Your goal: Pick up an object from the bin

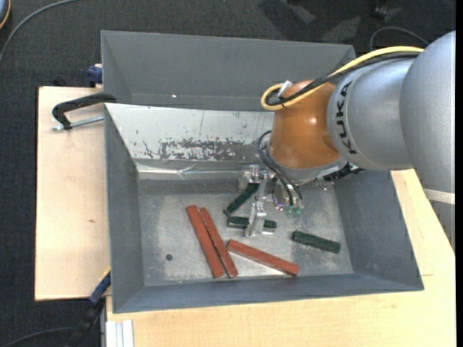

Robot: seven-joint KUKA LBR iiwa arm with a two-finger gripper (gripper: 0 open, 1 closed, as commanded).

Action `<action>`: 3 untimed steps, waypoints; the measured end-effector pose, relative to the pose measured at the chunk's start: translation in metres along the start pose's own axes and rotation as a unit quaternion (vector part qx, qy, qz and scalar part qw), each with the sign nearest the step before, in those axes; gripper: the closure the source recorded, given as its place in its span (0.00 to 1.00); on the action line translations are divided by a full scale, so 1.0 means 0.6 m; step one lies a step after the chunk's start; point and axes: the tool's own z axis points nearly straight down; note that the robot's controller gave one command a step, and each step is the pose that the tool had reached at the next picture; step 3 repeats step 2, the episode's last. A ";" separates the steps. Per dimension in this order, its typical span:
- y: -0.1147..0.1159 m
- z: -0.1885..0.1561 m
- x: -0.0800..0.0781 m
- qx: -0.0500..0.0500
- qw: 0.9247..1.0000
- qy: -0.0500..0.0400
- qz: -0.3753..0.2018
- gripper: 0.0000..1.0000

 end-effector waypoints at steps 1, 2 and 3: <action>0.008 -0.001 0.002 -0.002 1.000 0.001 -0.002 1.00; 0.066 -0.250 -0.006 -0.003 1.000 -0.004 -0.002 1.00; 0.066 -0.250 -0.006 -0.003 1.000 -0.004 -0.002 1.00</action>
Offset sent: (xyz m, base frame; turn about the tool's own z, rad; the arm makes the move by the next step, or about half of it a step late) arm 0.0000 0.0000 0.0000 0.0000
